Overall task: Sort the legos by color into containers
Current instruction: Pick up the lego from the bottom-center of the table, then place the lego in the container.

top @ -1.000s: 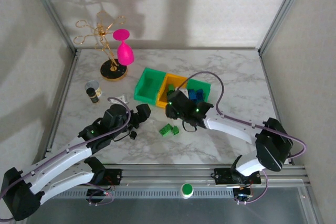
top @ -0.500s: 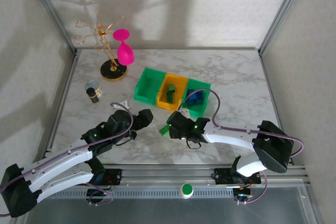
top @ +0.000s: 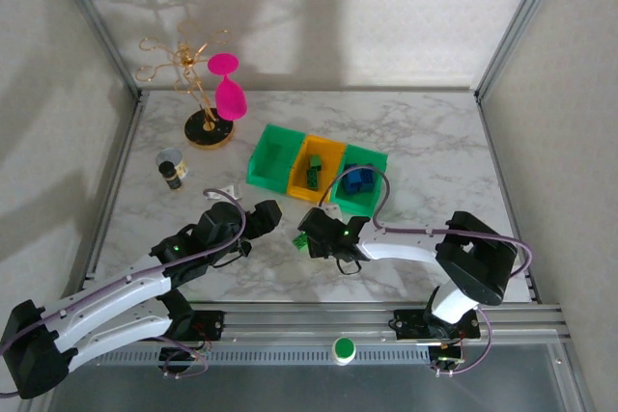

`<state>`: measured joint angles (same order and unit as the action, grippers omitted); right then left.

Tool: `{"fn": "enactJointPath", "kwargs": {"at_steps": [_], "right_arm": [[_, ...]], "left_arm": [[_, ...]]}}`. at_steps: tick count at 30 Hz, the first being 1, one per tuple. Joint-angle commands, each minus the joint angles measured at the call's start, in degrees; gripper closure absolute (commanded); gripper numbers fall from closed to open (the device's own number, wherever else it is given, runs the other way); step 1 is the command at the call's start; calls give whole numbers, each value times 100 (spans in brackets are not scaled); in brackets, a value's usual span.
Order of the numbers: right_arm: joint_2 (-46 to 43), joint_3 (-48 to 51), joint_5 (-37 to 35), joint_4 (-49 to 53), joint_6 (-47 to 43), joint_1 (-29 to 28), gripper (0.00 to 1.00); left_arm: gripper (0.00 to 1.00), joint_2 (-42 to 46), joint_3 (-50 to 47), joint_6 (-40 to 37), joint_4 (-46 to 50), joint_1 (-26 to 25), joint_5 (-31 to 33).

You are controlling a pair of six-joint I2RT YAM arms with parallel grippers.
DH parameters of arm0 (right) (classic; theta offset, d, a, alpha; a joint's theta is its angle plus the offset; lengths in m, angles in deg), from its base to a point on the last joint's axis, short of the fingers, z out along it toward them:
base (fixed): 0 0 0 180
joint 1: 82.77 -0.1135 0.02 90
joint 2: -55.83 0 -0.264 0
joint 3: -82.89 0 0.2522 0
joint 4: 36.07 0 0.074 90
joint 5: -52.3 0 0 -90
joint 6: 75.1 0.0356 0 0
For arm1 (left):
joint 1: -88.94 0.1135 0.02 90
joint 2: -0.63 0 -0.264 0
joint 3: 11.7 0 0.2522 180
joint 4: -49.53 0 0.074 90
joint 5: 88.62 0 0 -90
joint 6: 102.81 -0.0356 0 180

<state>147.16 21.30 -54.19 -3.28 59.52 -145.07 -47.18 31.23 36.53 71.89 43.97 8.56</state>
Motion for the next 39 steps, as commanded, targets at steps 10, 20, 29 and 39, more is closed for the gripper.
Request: {"fn": "enactJointPath", "kwargs": {"at_steps": [10,20,29,39], "right_arm": [[124,-218,-161,49,-118,-44,60],[-94,-336,-223,206,-137,-31,65],[-429,-880,-204,513,-376,415,64],[460,-2133,-215,364,-1029,1196,64]], "left_arm": [[0,-8,61,-72,11,-47,173],[0,-70,107,-93,-47,-47,143],[0,-180,452,-406,-1,3,378],[0,-207,664,-582,-5,360,461]]}}
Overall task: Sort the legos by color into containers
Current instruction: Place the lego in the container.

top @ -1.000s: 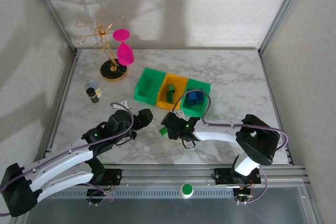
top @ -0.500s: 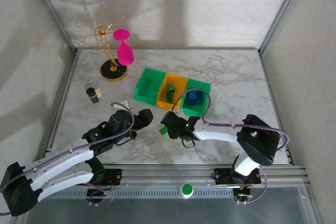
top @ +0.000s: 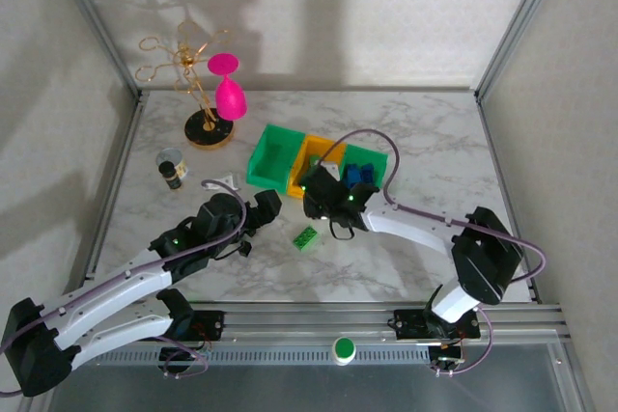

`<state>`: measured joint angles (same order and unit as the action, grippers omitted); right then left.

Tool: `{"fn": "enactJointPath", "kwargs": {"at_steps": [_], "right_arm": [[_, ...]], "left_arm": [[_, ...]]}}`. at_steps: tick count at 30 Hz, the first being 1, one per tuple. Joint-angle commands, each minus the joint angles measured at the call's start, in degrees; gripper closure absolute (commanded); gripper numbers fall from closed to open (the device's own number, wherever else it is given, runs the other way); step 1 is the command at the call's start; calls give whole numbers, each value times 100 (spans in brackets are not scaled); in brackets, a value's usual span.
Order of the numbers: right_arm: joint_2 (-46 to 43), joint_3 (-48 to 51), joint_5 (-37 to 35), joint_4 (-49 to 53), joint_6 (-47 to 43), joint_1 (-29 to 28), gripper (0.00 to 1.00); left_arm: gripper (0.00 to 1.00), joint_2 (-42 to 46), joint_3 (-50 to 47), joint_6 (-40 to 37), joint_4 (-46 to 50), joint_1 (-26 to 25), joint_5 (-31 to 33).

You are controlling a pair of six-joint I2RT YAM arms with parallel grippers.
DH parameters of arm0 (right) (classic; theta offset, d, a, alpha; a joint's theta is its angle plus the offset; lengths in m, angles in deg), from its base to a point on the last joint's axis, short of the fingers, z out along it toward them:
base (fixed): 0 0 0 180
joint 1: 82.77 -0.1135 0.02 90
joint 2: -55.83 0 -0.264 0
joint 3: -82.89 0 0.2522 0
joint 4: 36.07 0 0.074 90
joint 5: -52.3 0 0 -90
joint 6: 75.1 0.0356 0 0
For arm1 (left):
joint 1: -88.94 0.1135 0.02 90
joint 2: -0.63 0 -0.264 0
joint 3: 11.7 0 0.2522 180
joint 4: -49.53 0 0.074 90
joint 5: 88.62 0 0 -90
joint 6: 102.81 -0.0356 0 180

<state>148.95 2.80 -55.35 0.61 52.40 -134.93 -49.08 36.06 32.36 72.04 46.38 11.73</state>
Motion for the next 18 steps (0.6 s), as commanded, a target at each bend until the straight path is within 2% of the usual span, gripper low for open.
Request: {"fn": "enactJointPath", "kwargs": {"at_steps": [1,11,18], "right_arm": [[407,-412,-90,-47,-370,261,64],[1507,-1408,-6,-287,-680,836,64],[2043,-1853,175,-367,-779,1110,64]], "left_arm": [[0,-21,186,-200,-19,179,122],[0,-157,174,-352,-193,694,-259],[0,-320,221,-421,-277,879,-419]]}}
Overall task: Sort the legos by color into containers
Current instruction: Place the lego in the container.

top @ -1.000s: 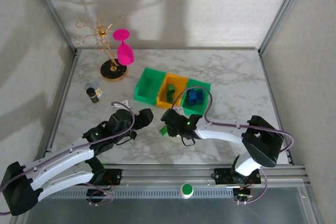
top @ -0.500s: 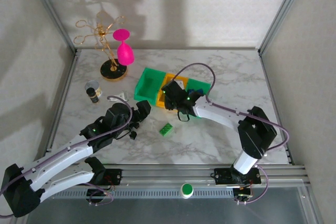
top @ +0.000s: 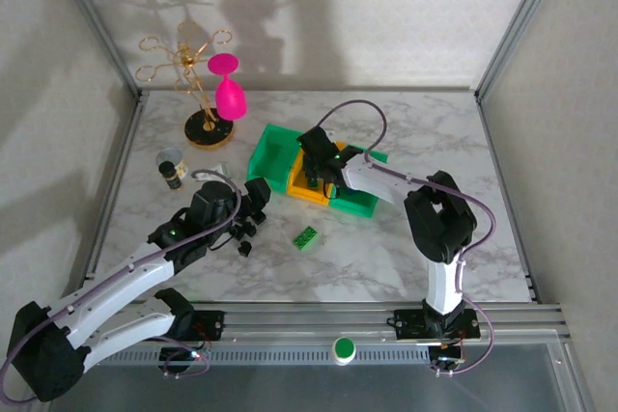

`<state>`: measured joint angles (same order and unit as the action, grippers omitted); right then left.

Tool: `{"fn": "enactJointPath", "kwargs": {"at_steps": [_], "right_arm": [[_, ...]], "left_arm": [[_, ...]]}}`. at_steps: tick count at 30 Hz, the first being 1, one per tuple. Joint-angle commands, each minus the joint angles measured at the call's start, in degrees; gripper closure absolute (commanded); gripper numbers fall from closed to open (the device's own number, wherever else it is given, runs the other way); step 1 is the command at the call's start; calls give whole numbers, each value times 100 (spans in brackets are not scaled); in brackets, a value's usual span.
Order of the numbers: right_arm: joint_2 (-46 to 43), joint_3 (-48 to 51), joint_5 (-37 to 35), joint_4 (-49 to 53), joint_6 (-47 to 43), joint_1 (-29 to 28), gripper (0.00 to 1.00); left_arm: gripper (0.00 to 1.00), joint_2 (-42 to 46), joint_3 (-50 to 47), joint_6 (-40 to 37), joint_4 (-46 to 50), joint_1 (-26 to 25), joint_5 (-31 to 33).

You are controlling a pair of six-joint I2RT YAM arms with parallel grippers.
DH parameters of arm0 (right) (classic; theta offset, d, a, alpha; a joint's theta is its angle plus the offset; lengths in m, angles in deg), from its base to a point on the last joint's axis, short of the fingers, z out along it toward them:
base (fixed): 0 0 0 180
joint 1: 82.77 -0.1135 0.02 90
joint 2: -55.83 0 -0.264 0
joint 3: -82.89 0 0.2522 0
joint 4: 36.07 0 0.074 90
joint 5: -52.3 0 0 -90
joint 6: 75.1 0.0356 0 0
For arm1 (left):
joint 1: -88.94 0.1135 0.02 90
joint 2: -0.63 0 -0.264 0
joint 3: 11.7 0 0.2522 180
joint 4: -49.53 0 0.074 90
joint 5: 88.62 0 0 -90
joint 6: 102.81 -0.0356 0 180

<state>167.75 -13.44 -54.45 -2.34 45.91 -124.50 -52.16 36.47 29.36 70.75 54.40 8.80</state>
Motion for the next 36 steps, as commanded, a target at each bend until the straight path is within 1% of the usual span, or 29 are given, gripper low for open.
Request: {"fn": "enactJointPath", "kwargs": {"at_steps": [1,3,5,8,15,22,29,36], "right_arm": [[223,-280,81,-80,-158,68,63],[328,-383,39,-48,-182,78,63],[413,-468,51,-20,-213,91,61],[373,-473,75,-64,-226,87,59],[-10,-439,82,14,-222,76,55],[-388,-359,-29,71,-157,-14,54],[-998,123,-78,13,59,-203,52],[-1868,1001,-254,80,421,-663,50]], "left_arm": [[0,-19,163,-122,-162,101,-143],[0,-14,136,-96,-182,130,-179],[0,-4,94,-78,-215,139,-193],[0,0,99,-99,-199,141,-232],[0,109,145,-137,-122,141,-250],[0,193,154,-130,31,141,-285],[0,371,109,-90,167,106,-432],[0,515,-56,43,311,-214,-428]]}}
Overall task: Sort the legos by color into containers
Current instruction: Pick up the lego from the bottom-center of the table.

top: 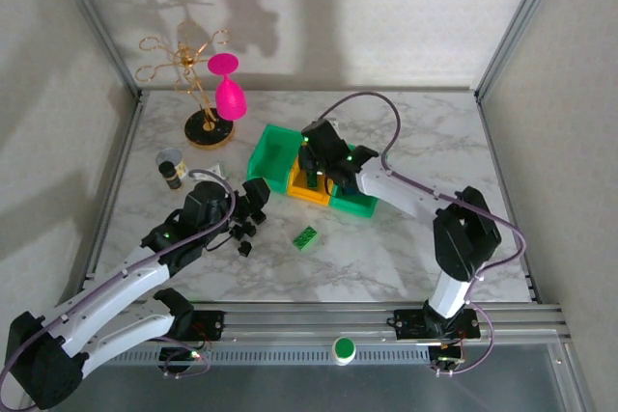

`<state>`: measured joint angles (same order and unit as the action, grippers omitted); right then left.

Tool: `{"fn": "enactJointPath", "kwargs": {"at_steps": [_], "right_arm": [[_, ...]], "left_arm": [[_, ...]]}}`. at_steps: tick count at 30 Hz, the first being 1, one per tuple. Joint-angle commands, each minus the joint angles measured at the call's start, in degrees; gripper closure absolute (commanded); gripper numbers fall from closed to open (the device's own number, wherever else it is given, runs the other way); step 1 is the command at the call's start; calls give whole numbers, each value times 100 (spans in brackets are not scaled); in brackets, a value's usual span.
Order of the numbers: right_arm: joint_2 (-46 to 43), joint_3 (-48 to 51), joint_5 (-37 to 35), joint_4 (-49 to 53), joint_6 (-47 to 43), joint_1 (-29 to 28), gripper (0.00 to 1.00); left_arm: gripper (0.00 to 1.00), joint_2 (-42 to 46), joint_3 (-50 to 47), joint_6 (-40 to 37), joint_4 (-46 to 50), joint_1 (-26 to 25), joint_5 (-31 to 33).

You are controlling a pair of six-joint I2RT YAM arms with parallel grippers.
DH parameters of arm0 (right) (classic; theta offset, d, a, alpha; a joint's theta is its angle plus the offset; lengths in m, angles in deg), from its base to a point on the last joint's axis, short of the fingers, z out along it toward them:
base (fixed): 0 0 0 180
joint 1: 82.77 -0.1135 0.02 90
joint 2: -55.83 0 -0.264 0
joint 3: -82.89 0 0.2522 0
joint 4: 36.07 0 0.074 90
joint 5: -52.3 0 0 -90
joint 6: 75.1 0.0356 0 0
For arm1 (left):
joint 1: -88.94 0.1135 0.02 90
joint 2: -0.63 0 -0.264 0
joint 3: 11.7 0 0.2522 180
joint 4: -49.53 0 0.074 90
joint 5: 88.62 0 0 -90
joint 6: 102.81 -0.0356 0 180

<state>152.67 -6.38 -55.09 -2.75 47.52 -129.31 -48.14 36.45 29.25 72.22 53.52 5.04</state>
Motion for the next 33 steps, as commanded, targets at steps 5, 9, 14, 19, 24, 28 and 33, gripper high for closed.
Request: {"fn": "enactJointPath", "kwargs": {"at_steps": [5,9,14,19,24,28,33], "right_arm": [[-884,1012,-338,225,646,-685,48],[-1060,1459,-396,330,919,-1072,46],[-989,1816,-283,269,1238,-1508,43],[-783,2014,-267,154,1558,-1881,40],[-595,2213,-156,34,1867,-2078,38],[-444,2277,-116,-8,2148,-2254,36],[-227,2317,-12,-247,2322,-2307,33]], "left_arm": [[0,210,-283,295,148,-431,46],[0,210,-417,468,82,-609,168],[0,224,-535,635,1,-797,294],[0,267,-592,778,40,-875,533],[0,496,-665,846,235,-880,751],[0,624,-741,865,302,-880,818],[0,653,-780,865,389,-881,881]]}}
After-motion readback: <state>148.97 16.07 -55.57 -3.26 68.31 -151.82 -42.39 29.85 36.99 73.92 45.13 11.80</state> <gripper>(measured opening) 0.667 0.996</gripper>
